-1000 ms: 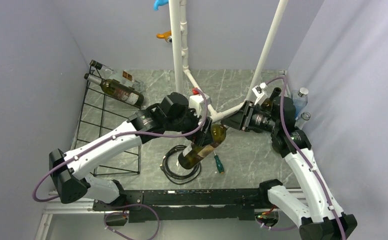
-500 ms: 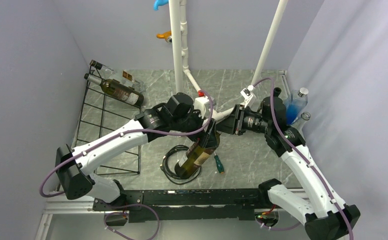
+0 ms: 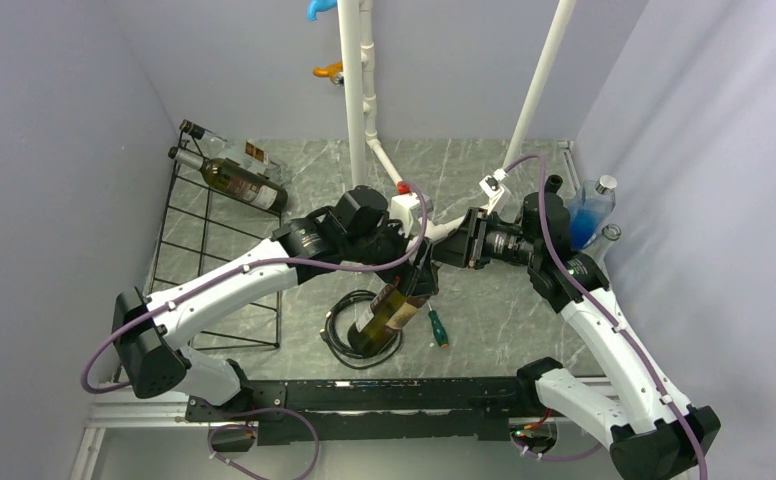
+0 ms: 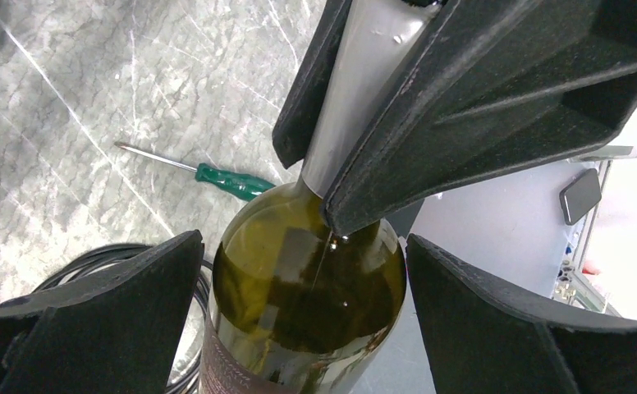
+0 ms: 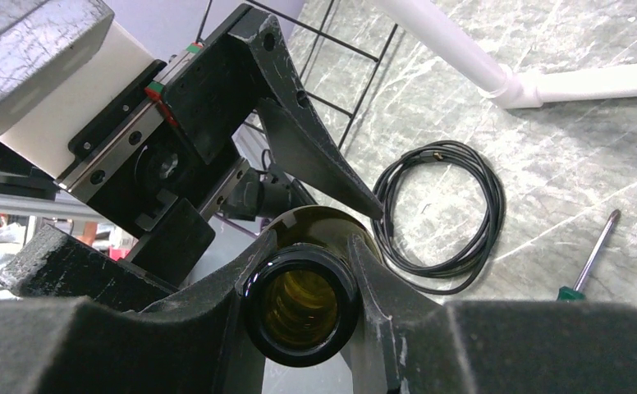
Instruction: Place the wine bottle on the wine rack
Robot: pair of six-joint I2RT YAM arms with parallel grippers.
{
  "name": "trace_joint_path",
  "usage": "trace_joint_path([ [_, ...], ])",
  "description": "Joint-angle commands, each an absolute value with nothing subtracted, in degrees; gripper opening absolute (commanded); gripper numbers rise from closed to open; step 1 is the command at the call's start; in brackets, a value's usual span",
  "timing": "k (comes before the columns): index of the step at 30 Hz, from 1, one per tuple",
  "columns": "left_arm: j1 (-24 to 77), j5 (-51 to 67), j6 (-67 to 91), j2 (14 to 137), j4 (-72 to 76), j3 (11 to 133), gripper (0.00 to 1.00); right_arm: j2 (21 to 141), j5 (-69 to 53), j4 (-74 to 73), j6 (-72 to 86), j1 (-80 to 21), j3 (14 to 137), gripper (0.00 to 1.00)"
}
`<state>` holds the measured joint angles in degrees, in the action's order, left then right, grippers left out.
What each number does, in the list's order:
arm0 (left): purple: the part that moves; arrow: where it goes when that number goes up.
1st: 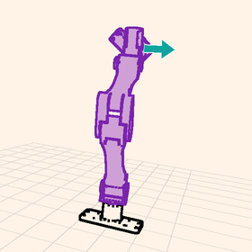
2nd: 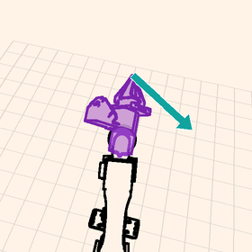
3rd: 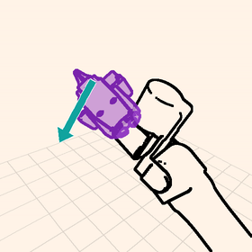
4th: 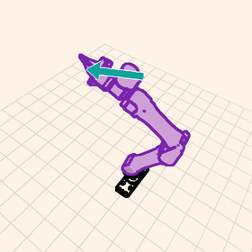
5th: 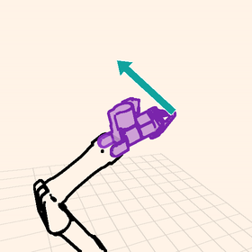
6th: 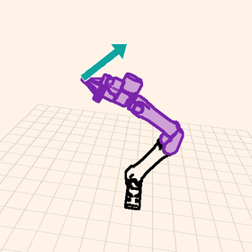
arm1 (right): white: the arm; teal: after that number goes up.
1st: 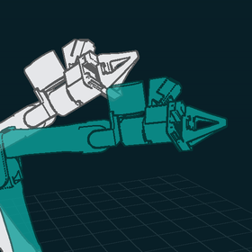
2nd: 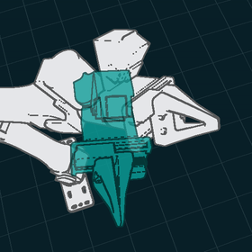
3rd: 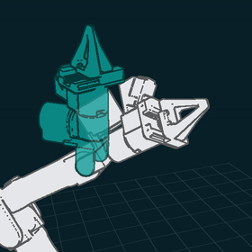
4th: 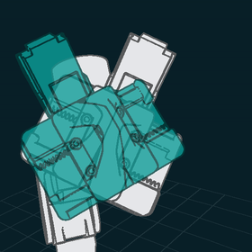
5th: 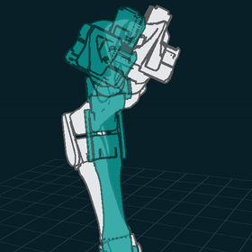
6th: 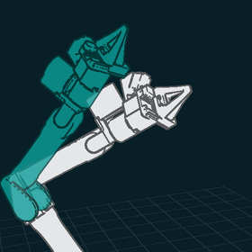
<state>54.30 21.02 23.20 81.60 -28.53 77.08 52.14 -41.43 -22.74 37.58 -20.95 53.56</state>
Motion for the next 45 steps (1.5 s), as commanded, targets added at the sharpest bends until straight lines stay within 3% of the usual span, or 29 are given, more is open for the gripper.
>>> trace_joint_path([
  [1,54.3,22.2,21.7,82.1,-28.0,76.7,0.99,51.5,-43.0,-16.2,41.0,-21.3,56.6,0.0],
  [8,54.4,22.0,20.8,82.8,-29.1,76.6,1.0,51.7,-43.0,-16.2,41.0,-21.4,56.9,0.0],
  [10,54.4,22.3,20.7,83.2,-29.3,77.0,0.94,51.7,-42.8,-16.3,40.9,-21.4,57.0,0.0],
  [17,54.4,21.0,19.7,82.4,-29.2,77.1,0.52,51.5,-42.3,-16.5,41.3,-21.4,56.7,0.01],
  [24,54.4,19.3,20.1,80.8,-28.4,76.3,0.02,51.2,-41.5,-15.7,41.8,-21.4,55.8,0.24],
  [29,54.4,18.3,20.1,79.3,-27.5,75.3,0.0,51.8,-41.7,-15.0,42.2,-21.5,55.8,0.4],
  [34,54.3,17.6,19.4,78.8,-27.9,75.0,0.0,51.5,-41.4,-14.7,42.2,-21.5,56.2,0.65],
  [45,54.3,15.2,18.7,77.3,-28.5,74.0,0.0,50.0,-37.1,-17.8,41.0,-21.5,58.4,0.75],
])
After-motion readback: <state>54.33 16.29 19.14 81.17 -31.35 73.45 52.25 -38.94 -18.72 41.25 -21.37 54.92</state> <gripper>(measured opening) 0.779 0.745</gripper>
